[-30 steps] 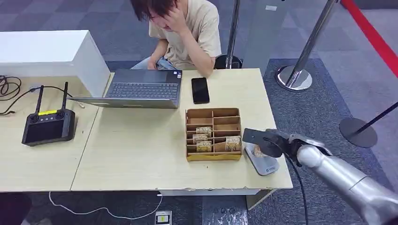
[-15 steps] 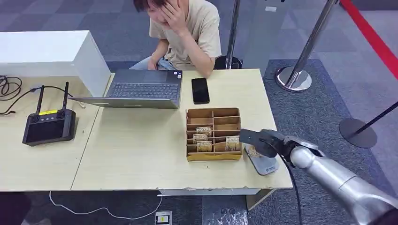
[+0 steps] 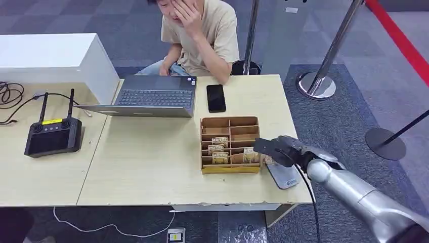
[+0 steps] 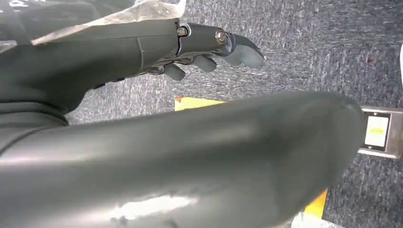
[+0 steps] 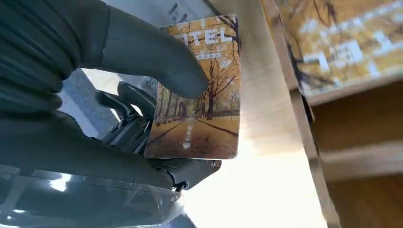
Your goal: Pass the card to the sensor for recognition and then transmit it.
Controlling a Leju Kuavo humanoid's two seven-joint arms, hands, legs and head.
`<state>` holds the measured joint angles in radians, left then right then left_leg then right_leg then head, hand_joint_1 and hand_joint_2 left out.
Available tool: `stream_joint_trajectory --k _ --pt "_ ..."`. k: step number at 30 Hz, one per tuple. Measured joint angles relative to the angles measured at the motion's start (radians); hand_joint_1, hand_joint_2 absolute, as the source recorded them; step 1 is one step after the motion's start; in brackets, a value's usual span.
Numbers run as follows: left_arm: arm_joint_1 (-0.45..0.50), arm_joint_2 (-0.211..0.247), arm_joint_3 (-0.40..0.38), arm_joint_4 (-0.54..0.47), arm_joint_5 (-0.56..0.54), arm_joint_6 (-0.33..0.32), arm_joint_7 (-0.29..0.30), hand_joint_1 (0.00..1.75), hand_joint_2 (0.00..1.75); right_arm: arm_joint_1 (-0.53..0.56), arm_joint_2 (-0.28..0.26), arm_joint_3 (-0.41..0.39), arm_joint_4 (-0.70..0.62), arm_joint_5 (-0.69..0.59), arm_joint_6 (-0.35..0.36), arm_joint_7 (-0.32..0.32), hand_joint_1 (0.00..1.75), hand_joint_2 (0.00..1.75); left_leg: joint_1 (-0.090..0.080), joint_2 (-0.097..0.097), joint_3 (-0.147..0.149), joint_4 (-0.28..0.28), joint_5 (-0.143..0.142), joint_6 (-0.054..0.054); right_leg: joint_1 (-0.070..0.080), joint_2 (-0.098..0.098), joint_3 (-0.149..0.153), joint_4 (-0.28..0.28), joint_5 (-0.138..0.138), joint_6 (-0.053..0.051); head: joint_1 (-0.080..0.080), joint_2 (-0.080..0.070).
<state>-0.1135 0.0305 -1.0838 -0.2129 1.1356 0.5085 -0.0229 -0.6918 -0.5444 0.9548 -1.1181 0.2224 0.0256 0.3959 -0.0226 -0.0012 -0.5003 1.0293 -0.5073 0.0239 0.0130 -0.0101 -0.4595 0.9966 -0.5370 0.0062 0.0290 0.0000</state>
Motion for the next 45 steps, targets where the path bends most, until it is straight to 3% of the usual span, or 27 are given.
stream_joint_trajectory --k 12,25,29,37,45 --pt "0.003 0.0 0.002 0.001 0.027 0.014 0.0 0.0 0.0 -0.006 -0.029 -0.052 -0.22 -0.014 0.016 0.092 1.75 1.75 0.0 0.0 -0.001 0.0 0.0 0.0 0.0 0.0 -0.001 0.0 0.0 0.0 0.0 0.0" --pt "0.004 -0.006 0.011 0.001 0.042 0.009 0.0 0.0 0.0 -0.035 -0.063 -0.086 -0.439 -0.014 -0.021 0.086 1.75 1.75 0.0 0.0 -0.002 0.0 0.0 0.0 0.0 0.0 -0.002 0.0 0.0 0.0 0.0 0.0" --pt "0.004 -0.01 0.017 0.001 0.038 0.007 -0.002 0.0 0.0 -0.052 -0.061 -0.091 -0.499 0.048 -0.075 0.073 1.75 1.75 0.0 0.0 -0.003 0.0 0.0 0.0 0.0 0.0 -0.002 0.0 0.0 0.0 0.0 0.0" --pt "0.002 -0.012 0.017 0.001 0.003 0.003 0.004 0.0 0.0 -0.042 0.015 -0.099 -0.535 0.356 -0.257 -0.03 1.75 1.75 0.0 0.0 -0.003 0.0 0.0 0.0 0.0 0.0 -0.002 0.0 0.0 0.0 0.0 0.0" --pt "0.002 -0.012 0.017 0.001 0.0 0.003 0.004 0.0 0.0 -0.027 0.063 -0.11 -0.535 0.37 -0.27 -0.038 1.75 1.75 0.0 0.0 -0.003 0.0 0.0 0.0 0.0 0.0 -0.003 0.0 0.0 0.0 0.0 0.0"
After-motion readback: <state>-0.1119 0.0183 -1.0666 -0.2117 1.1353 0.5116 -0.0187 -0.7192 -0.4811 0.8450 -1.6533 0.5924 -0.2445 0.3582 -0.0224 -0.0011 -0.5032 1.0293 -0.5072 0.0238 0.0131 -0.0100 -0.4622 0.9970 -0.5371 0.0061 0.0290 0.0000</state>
